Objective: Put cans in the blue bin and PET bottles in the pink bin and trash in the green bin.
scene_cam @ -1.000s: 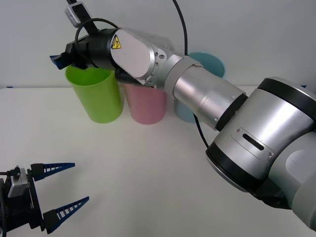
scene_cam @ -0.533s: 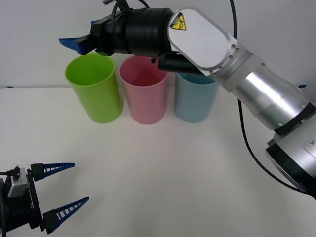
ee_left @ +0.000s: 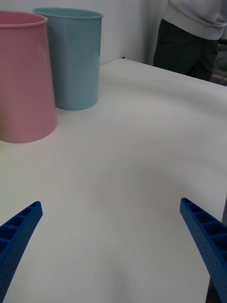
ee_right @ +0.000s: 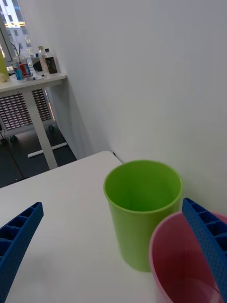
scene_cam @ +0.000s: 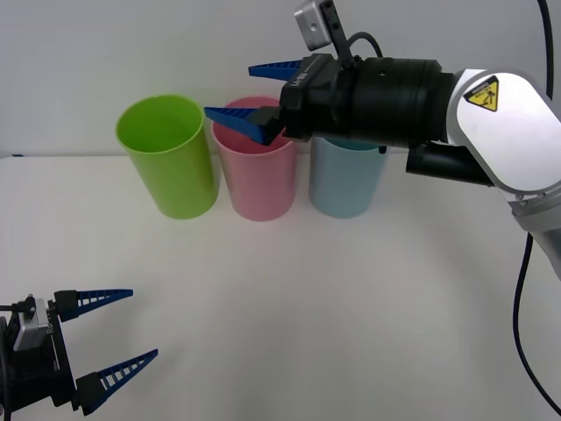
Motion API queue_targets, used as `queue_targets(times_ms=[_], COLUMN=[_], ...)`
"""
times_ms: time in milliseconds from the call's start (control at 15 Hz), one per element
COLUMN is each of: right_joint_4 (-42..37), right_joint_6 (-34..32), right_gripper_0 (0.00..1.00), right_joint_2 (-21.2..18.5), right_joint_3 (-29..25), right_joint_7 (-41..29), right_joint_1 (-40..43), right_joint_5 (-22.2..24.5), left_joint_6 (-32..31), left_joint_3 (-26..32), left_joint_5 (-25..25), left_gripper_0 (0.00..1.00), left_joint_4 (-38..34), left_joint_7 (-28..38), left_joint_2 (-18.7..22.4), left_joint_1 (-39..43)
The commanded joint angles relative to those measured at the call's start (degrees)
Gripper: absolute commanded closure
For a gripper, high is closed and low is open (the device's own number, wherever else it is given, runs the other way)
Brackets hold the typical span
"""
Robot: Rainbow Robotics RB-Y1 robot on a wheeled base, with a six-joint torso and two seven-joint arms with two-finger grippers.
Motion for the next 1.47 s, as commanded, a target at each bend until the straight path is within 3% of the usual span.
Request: queue_targets(times_ms=[67, 200, 533, 1067, 1467], right_joint_4=[-8.80, -14.25, -15.66, -15.66, -15.04], right_joint_6=[-11.02, -18.49, -26.93, -28.86, -32.20], right_gripper_0=[0.00, 0.00, 0.00, 0.00, 0.00], right_joint_2=[4.51, 7.67, 8.02, 8.02, 8.02], right_joint_3=[-10.21, -16.54, -24.71, -28.41, -31.31], right_joint_7=[1.88, 5.22, 20.78, 37.30, 41.17], right_joint_1=[10.27, 17.30, 30.39, 44.37, 46.74], right_joint_5=[4.50, 4.94, -2.36, -5.35, -8.07], left_joint_6=[0.00, 0.00, 0.00, 0.00, 0.00], left_joint_3=[0.00, 0.00, 0.00, 0.00, 0.00], left_joint_5=[0.00, 0.00, 0.00, 0.00, 0.00], left_gripper_0=[0.00, 0.00, 0.00, 0.00, 0.00], left_joint_4=[0.00, 0.00, 0.00, 0.00, 0.00], left_joint_7=[0.00, 0.00, 0.00, 0.00, 0.00], left_joint_2=[0.00, 0.00, 0.00, 0.00, 0.00], left_joint_1=[0.00, 0.00, 0.00, 0.00, 0.00])
